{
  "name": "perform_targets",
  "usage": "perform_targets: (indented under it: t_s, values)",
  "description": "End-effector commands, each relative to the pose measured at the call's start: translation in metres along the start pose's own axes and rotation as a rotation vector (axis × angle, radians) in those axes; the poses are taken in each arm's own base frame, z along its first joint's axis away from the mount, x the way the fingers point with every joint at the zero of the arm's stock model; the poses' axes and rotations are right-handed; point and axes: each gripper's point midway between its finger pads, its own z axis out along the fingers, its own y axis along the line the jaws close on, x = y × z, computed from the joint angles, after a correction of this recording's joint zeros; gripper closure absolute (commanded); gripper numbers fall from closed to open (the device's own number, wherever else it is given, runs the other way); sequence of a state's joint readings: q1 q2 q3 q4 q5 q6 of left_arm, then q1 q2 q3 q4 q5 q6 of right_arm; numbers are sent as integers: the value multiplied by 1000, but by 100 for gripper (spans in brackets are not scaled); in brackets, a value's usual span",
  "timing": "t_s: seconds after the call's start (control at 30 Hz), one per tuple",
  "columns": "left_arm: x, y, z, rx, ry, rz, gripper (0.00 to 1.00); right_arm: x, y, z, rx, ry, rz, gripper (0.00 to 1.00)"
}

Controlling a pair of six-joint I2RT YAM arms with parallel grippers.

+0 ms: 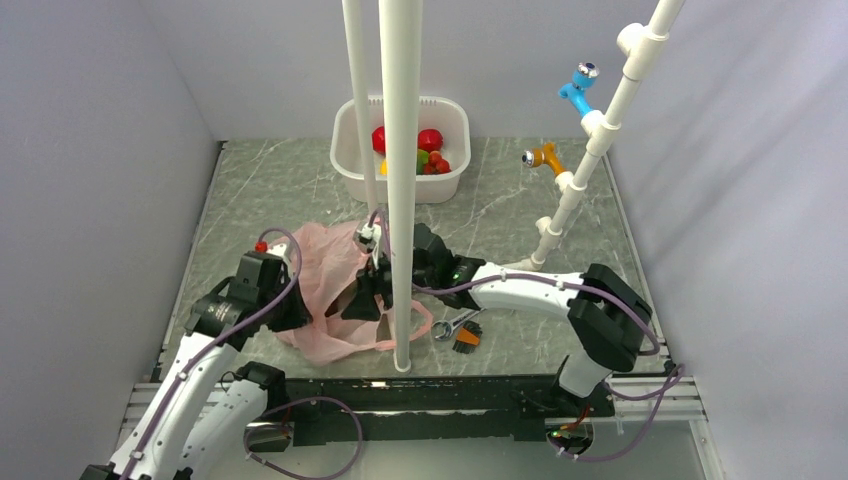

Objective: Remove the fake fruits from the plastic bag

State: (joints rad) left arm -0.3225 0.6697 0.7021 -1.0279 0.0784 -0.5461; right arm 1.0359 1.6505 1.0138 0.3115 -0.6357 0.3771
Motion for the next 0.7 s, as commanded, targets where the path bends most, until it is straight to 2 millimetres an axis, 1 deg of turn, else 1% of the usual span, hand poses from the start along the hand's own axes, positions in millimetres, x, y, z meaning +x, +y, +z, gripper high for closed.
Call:
perform_targets:
  t_s: [0.0,0.23,0.27,0.37,0.47,0.53,0.6,0.67]
  values:
    - [5,0,-2,-23,4,-29,97,31,18,31,-155,56,19,45]
    - [15,1,3,-69,68,-18,100,98,-24,68,-34,115,58,58]
    - [15,1,3,-69,69,-19,100,104,-30,71,-9,116,68,60]
    - [13,6,2,-100,42,-30,100,126,-59,78,111,125,102,65]
    - [14,8,1,-119,35,-33,100,139,-82,75,215,112,118,66]
    - [16,7,2,-126,44,-30,97,146,-92,74,262,129,130,66]
    - [18,7,4,-135,57,-32,95,142,-92,71,280,145,131,62]
    - [21,4,9,-135,67,-47,93,122,-85,62,288,118,114,57]
